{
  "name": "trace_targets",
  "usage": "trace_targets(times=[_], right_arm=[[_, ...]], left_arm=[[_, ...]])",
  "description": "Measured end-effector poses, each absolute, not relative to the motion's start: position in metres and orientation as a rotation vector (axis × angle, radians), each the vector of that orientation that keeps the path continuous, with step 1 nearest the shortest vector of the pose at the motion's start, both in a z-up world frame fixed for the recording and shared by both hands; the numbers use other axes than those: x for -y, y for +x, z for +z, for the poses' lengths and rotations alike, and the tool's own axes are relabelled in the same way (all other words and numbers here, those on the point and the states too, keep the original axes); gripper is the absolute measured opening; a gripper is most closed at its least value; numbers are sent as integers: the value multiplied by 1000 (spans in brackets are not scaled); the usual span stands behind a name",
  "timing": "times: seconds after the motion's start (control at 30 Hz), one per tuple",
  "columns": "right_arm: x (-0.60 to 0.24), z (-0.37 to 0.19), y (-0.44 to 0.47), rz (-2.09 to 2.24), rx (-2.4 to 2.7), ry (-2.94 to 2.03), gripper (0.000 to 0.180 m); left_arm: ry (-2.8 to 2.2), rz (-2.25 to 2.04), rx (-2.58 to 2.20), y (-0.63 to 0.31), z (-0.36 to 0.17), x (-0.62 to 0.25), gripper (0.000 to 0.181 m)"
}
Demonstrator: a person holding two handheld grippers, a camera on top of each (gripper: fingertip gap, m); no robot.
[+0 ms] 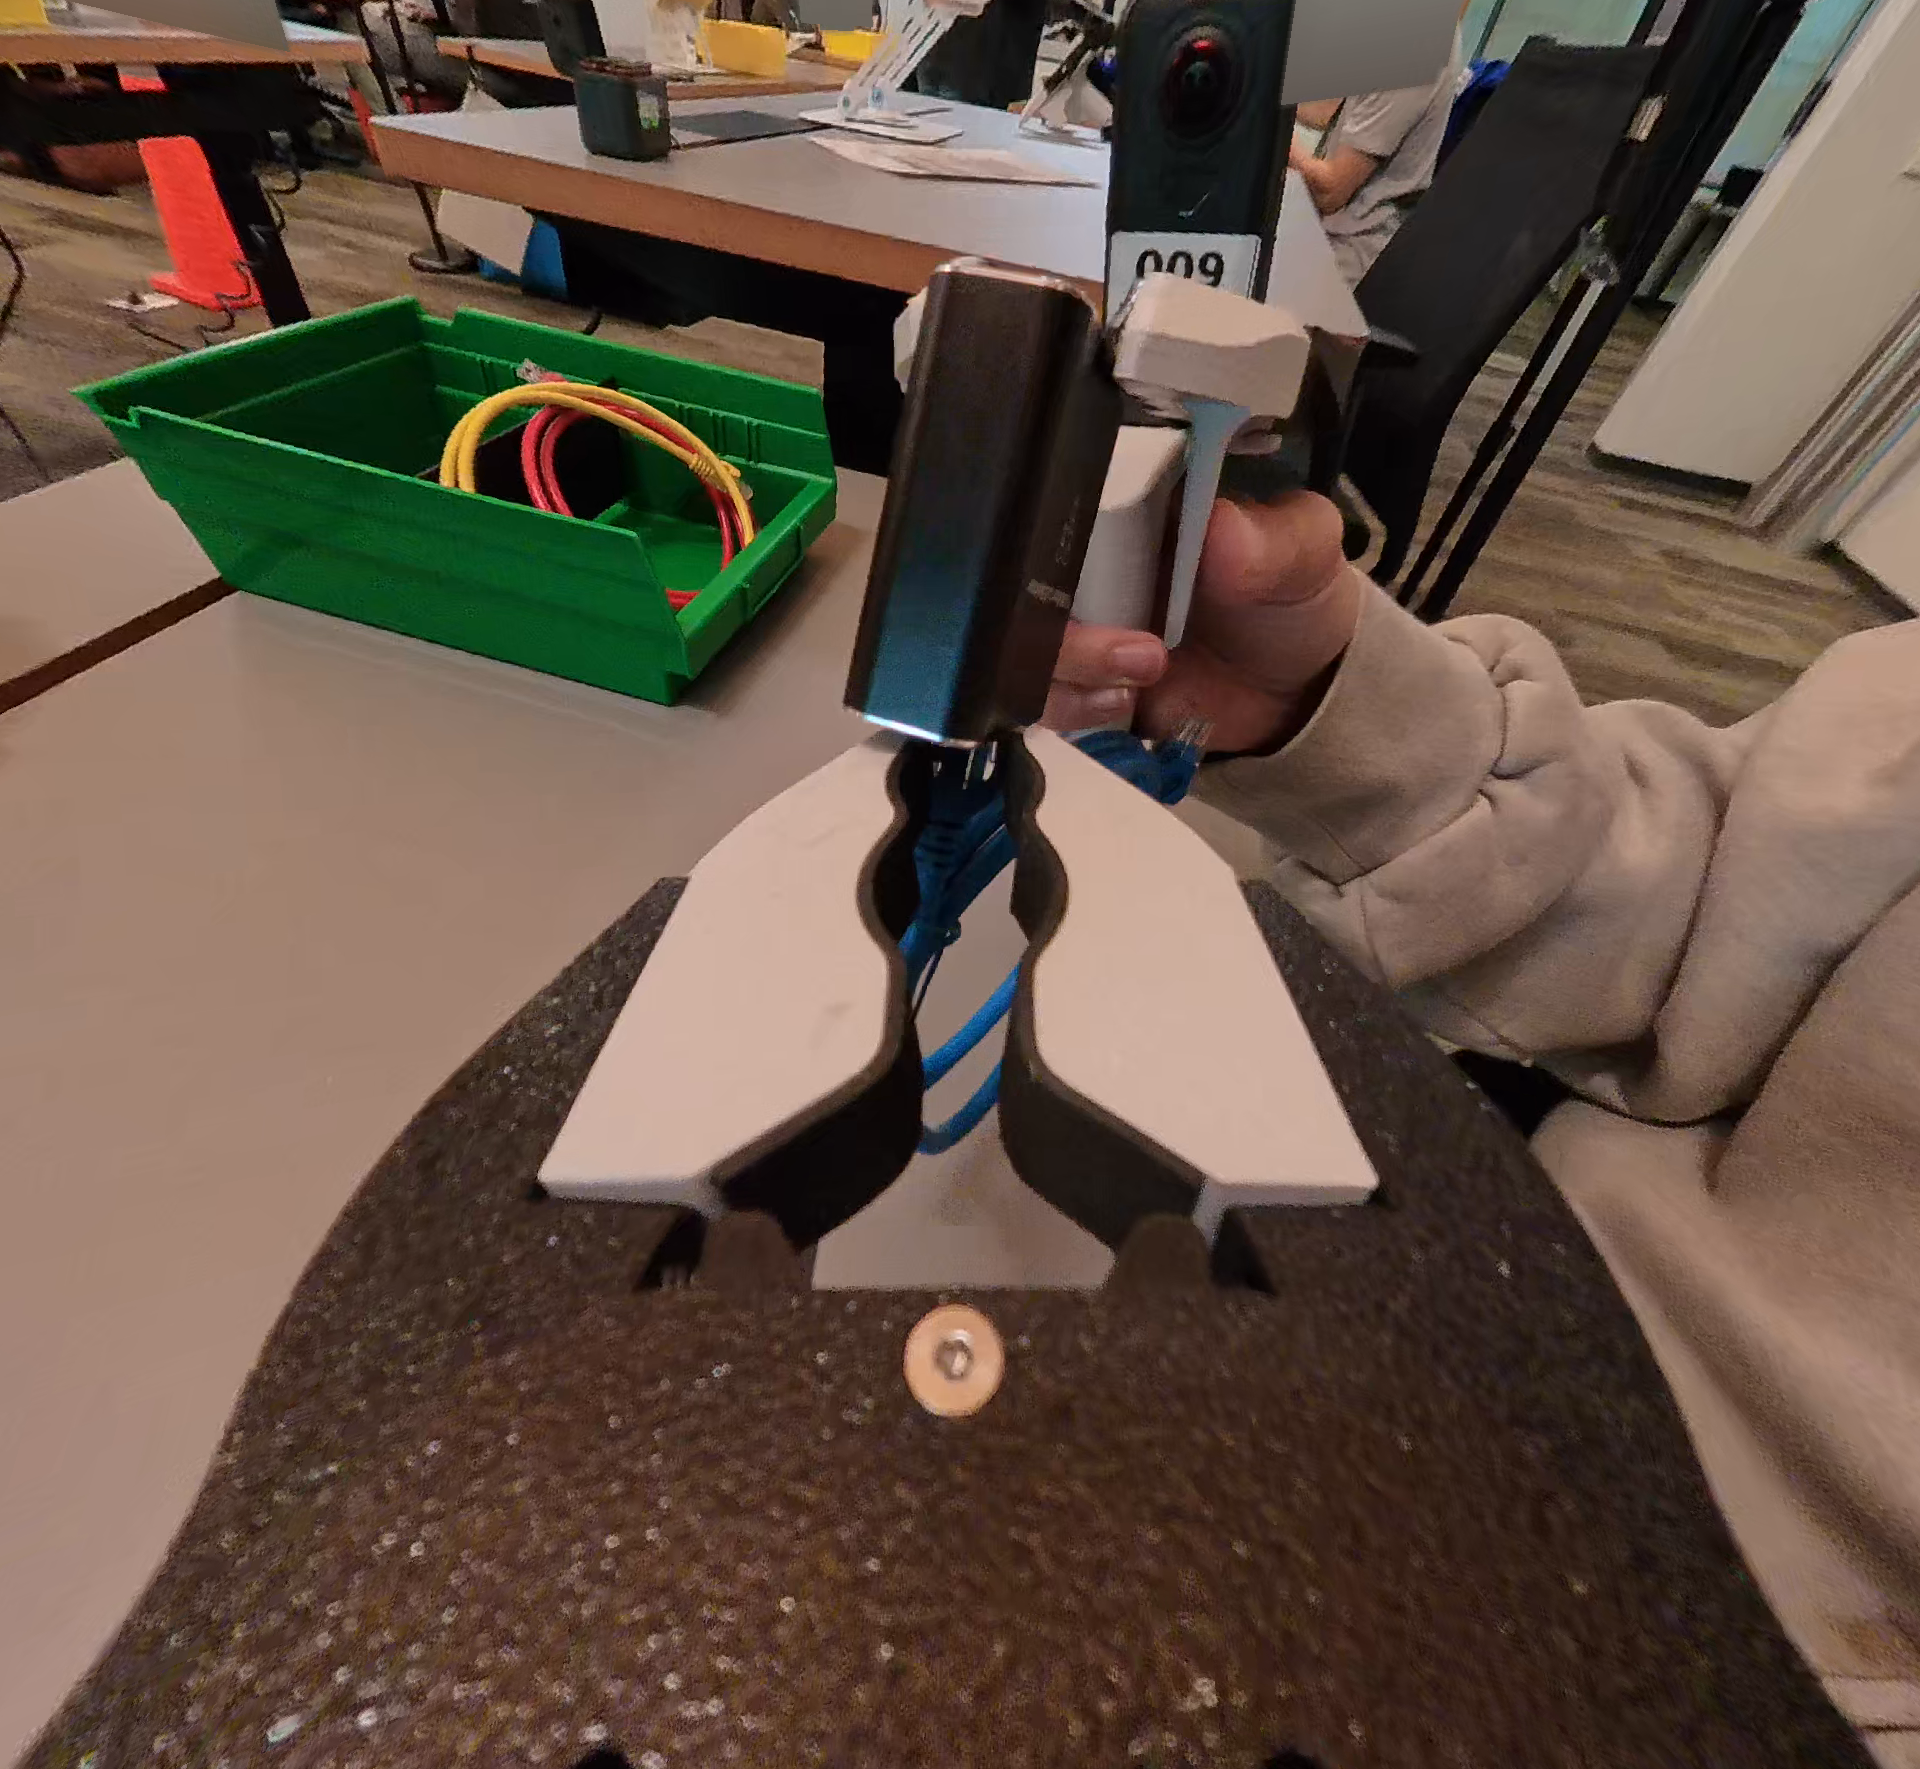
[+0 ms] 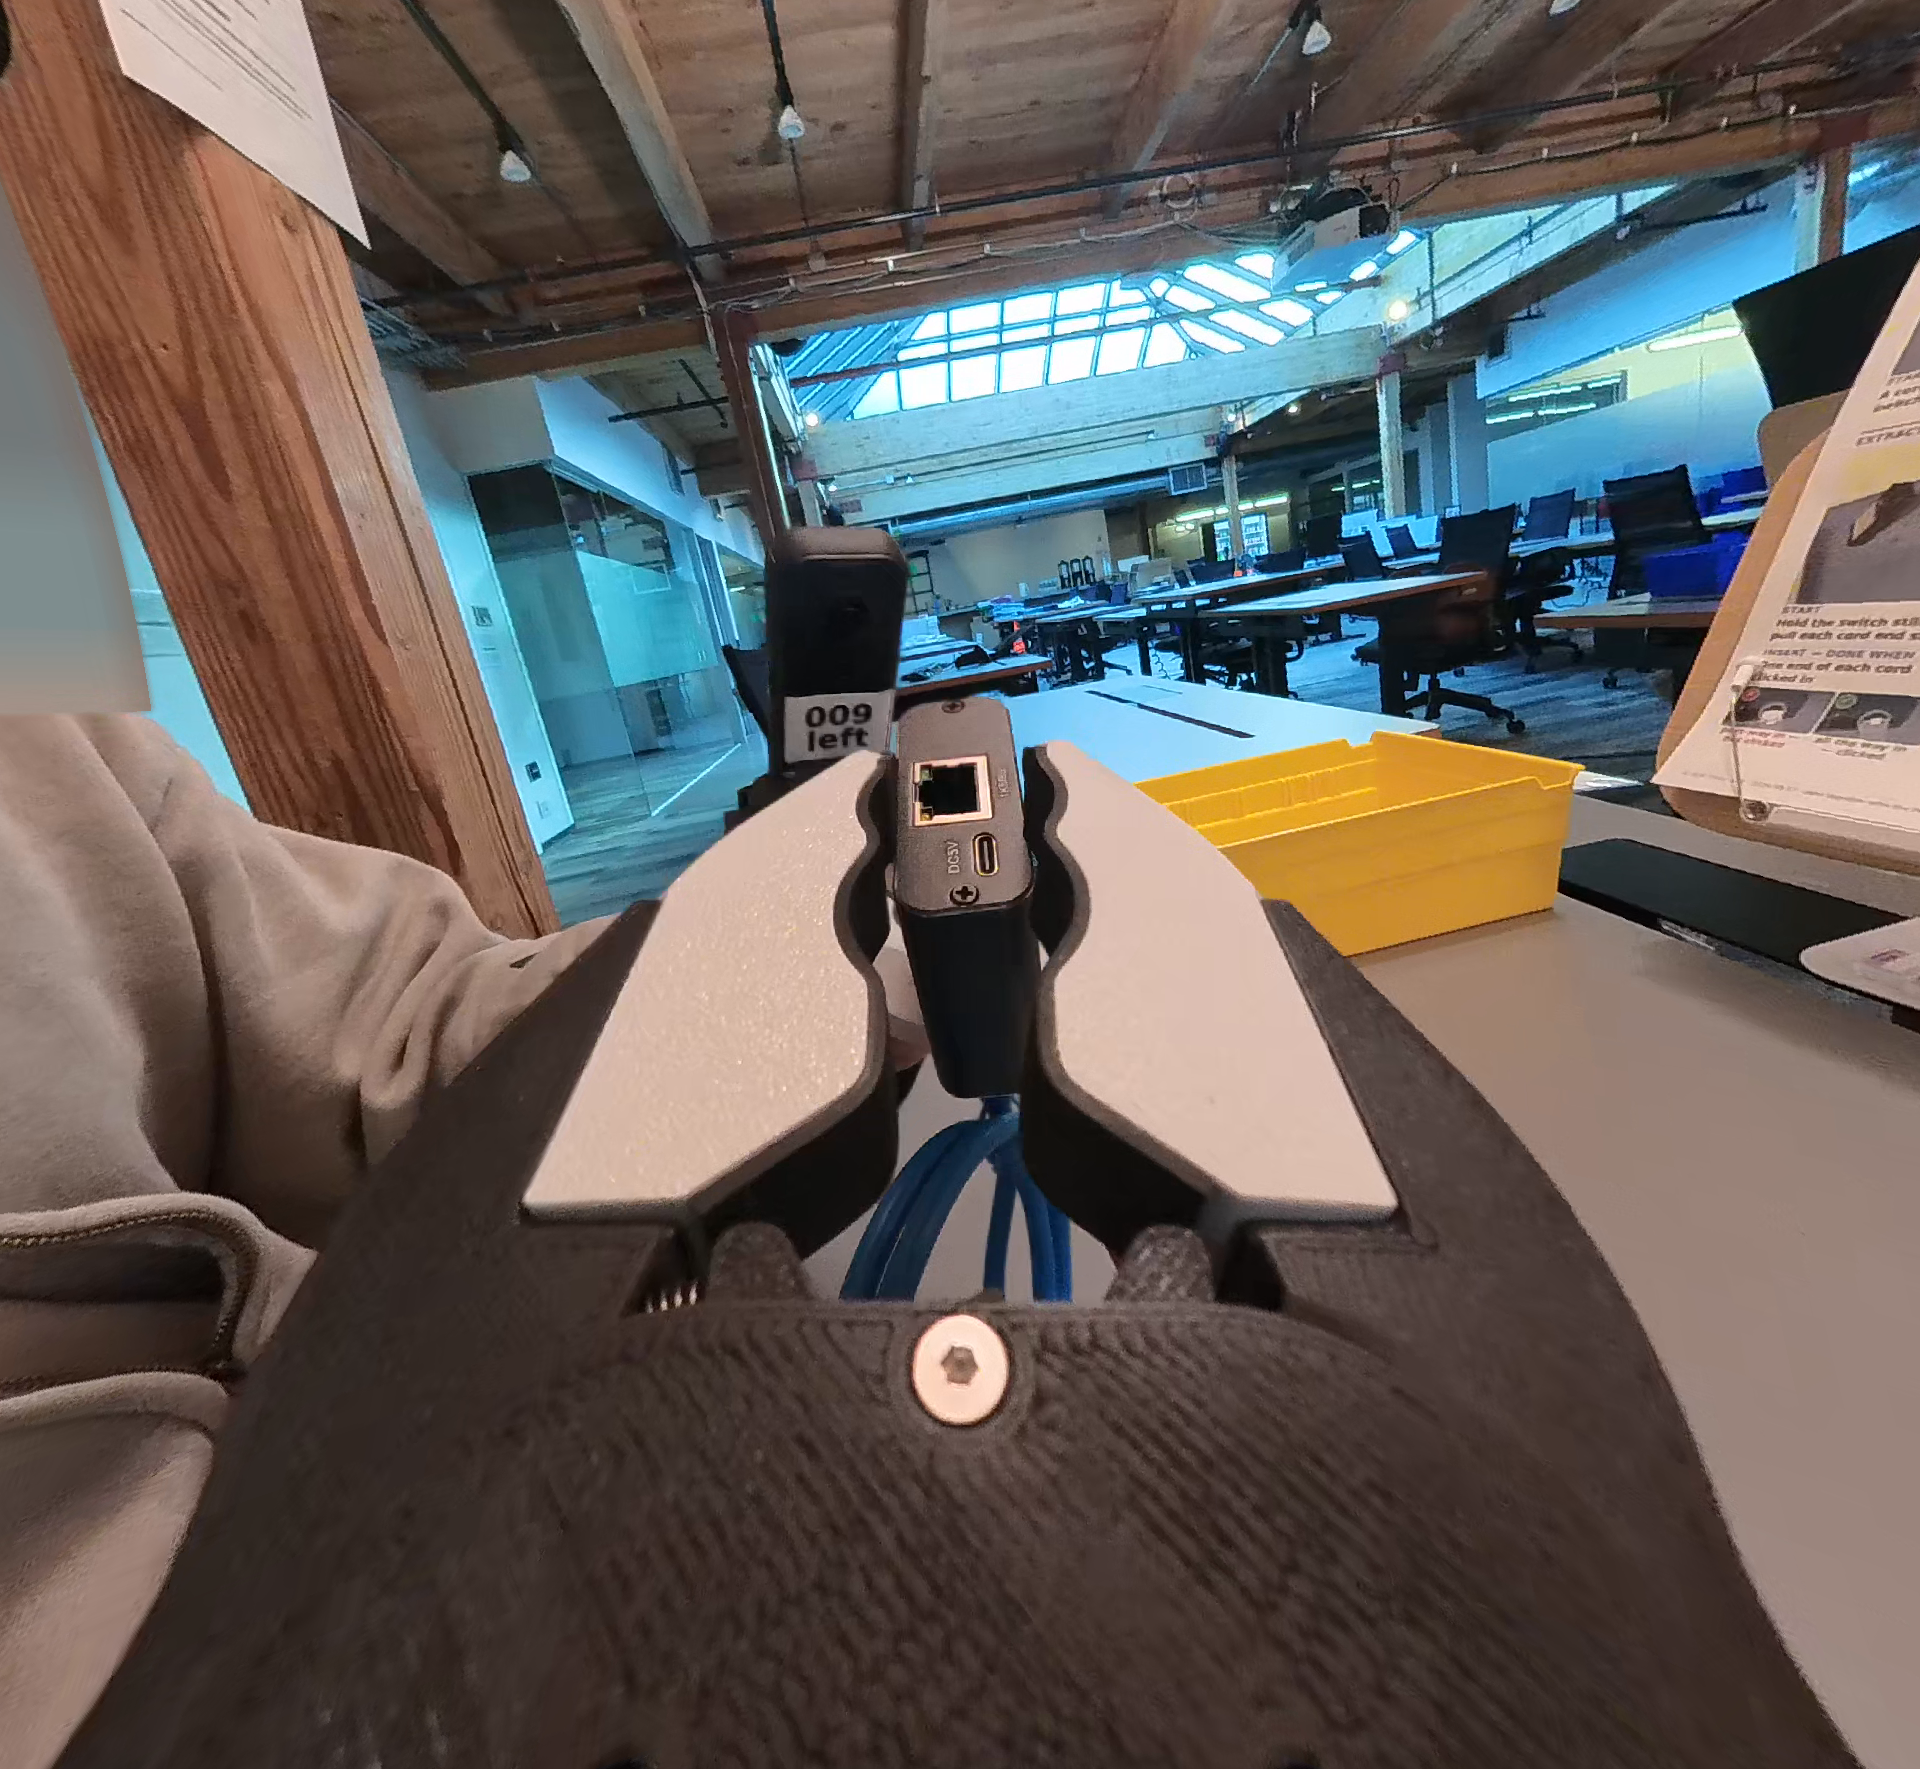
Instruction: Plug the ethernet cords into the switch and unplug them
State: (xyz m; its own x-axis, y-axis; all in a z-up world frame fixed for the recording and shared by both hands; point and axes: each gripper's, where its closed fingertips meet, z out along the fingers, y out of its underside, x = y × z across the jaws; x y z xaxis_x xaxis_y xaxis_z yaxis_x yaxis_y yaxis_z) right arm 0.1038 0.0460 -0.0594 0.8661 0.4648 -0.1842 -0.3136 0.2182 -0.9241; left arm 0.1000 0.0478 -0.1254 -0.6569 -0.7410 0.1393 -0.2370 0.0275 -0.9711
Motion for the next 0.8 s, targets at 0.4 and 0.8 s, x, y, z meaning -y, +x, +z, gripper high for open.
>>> trace_targets(times=[0.4, 0.8], right_arm=[[-49, -67, 101, 516, 183, -1282, 24], [-42, -74, 148, 367, 23, -1149, 6]], left_arm=[[-1020, -1816, -1743, 106, -126, -64, 9], [-923, -1684, -1826, 115, -148, -51, 0]])
